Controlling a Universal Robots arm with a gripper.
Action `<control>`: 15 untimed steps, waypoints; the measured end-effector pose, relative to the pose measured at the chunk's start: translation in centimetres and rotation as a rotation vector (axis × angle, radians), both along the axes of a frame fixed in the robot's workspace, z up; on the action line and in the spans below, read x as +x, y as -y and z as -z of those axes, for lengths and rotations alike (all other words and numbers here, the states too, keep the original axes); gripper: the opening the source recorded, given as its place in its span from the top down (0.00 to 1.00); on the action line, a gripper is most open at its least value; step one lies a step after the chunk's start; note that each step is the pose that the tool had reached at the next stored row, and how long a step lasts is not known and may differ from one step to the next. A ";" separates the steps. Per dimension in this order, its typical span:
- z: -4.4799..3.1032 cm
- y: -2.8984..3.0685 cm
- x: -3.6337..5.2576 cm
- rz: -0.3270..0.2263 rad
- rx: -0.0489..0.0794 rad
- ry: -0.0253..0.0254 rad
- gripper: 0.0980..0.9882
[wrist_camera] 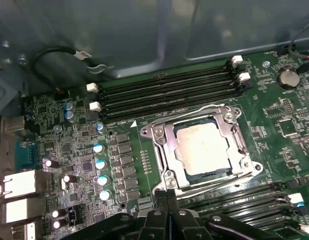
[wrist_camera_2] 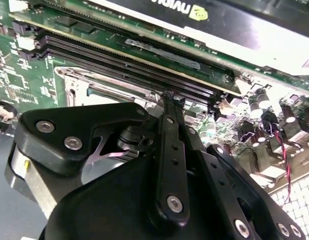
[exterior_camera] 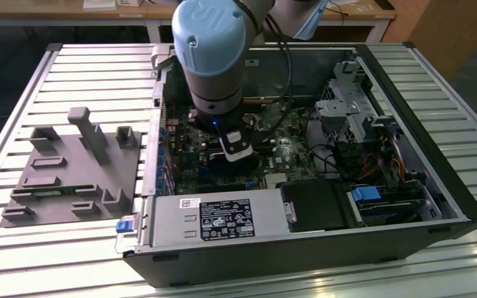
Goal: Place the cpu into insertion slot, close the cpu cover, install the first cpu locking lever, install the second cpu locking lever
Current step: 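Install the second cpu locking lever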
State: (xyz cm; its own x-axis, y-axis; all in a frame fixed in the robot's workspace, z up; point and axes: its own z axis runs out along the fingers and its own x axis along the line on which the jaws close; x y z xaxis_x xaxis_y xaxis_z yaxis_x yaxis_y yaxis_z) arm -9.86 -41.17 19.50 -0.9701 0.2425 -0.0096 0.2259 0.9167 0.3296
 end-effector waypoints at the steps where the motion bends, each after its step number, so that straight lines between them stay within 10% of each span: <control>1: 0.04 -0.01 -0.03 0.000 0.000 0.0000 0.99; 15: 0.44 -0.71 -0.34 -0.005 -0.009 0.0000 0.99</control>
